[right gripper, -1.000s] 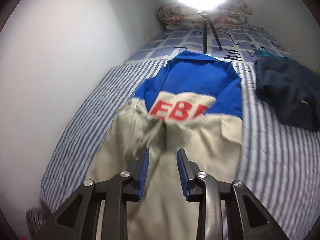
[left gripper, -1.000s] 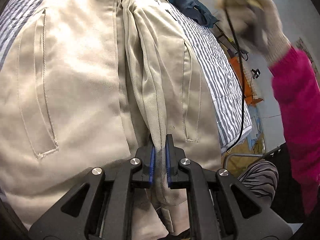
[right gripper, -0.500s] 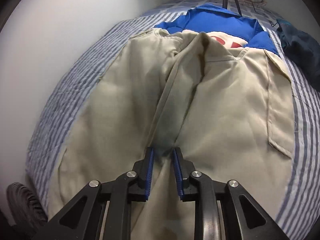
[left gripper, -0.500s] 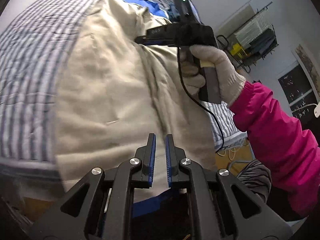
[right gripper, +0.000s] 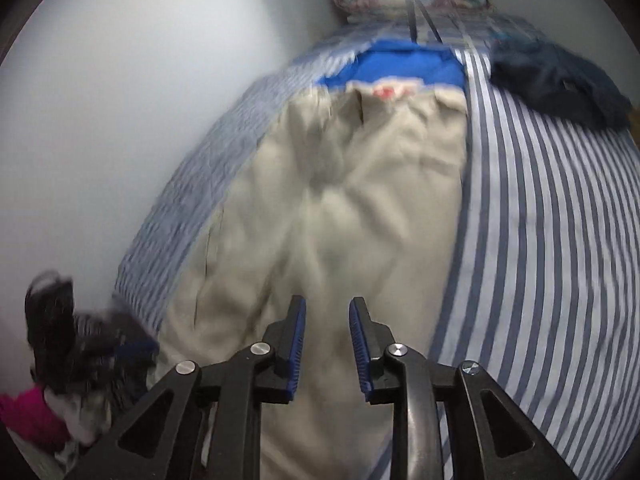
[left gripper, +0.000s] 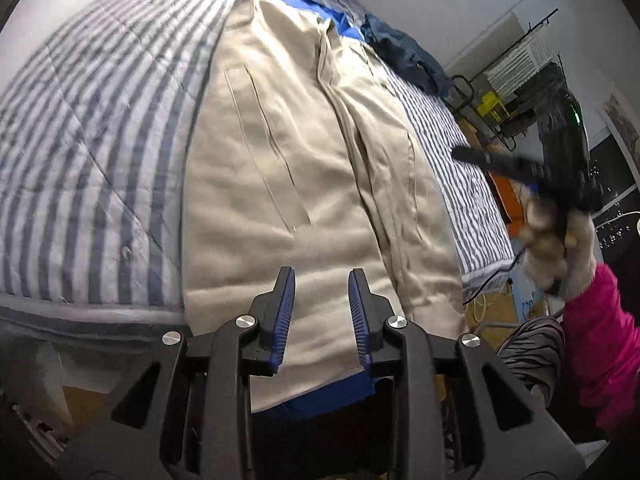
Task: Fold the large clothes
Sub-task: 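Open both tools and release the jacket, then grasp the jacket hem with both tools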
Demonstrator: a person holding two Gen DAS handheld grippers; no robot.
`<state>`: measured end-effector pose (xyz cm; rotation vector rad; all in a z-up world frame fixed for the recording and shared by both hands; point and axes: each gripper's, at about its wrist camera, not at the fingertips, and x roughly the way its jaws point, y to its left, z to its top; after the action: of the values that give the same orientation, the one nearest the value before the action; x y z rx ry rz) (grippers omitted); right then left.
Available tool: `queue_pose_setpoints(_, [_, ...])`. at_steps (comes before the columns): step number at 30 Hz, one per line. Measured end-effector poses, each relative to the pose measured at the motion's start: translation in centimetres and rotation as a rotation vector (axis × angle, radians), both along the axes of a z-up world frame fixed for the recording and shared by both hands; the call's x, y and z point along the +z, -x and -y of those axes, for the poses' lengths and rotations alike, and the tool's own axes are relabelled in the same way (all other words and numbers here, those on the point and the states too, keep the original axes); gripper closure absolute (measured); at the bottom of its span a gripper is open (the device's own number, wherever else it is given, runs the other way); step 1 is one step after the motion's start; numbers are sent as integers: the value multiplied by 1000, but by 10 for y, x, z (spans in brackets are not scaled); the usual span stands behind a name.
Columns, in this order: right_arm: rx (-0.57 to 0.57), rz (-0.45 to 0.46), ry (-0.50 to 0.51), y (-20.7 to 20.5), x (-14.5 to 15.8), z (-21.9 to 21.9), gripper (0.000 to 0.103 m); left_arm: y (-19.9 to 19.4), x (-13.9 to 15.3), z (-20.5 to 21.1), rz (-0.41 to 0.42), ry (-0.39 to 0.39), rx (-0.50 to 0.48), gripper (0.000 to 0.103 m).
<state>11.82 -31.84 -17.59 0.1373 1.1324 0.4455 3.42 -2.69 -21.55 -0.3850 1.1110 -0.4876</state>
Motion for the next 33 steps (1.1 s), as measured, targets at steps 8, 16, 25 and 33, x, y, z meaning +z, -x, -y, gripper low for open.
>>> queue_pose_setpoints(8, [15,-110,106,43,-66,-11,78,8,-28,17,-18,-92,-80,74])
queue_pose_setpoints(16, [-53,-123,6,95,-29,29,39,24,-10,-6,-31,-74,-59,60])
queue_pose_setpoints(25, [-122,-326,-167,125,-82,50,40,14,-32,-57,-210,48,76,42])
queue_pose_setpoints(33, [-86,-391,-316,118,-106,44,41,8,-67,-54,-355,186,60,42])
